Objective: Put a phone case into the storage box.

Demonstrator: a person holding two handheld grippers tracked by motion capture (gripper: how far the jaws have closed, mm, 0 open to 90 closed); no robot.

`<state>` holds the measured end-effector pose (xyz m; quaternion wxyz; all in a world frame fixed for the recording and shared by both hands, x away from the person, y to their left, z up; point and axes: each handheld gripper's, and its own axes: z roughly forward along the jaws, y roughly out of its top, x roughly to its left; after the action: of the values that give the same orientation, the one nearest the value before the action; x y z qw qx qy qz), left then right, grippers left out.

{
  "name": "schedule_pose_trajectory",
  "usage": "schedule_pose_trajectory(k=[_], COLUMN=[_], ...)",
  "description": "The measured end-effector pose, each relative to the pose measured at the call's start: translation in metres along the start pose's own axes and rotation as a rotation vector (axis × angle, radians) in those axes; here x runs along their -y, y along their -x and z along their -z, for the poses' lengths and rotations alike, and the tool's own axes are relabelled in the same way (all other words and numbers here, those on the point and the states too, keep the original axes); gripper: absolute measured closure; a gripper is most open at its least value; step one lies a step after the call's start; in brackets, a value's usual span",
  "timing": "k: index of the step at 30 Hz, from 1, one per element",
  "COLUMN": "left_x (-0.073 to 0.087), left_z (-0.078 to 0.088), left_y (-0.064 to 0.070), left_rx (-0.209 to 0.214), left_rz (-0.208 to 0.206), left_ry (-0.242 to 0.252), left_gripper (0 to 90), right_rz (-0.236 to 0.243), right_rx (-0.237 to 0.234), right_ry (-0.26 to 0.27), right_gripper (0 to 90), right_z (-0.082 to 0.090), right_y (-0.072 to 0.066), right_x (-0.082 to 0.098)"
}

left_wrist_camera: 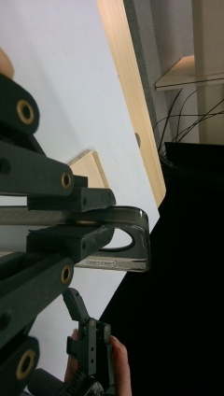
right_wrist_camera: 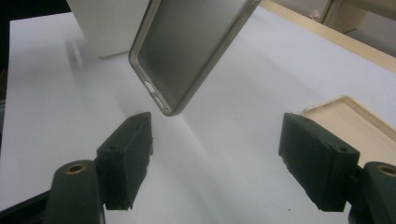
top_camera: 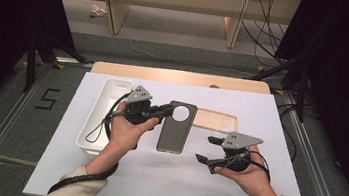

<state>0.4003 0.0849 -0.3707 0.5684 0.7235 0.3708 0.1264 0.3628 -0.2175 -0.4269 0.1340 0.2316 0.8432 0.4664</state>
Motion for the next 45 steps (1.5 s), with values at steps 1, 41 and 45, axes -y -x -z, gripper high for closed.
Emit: schedule_pose_trajectory(k=[1,41,45], left_x=[-0.001,-0.018,-0.021], left_z=[0.001,0.026,0.031], left_y=[-0.001,-0.018,-0.022], left_rx=[0.001,-0.038,-0.042], left_rz=[0.001,0.003,0.009], left_ry=[0.005,0.067,0.08], left_gripper=[81.9,81.9,81.9], right_rz=[0.002,-0.051,-0.056], right_rx=[0.004,0.058,0.062], right_ry=[0.002,0.038,0.041], right_gripper=[26.8,23.1,23.0], right_z=[0.0,0.013,0.014], right_y=[0.001,0.01,0.011], right_x=[0.0,0.008,0.008])
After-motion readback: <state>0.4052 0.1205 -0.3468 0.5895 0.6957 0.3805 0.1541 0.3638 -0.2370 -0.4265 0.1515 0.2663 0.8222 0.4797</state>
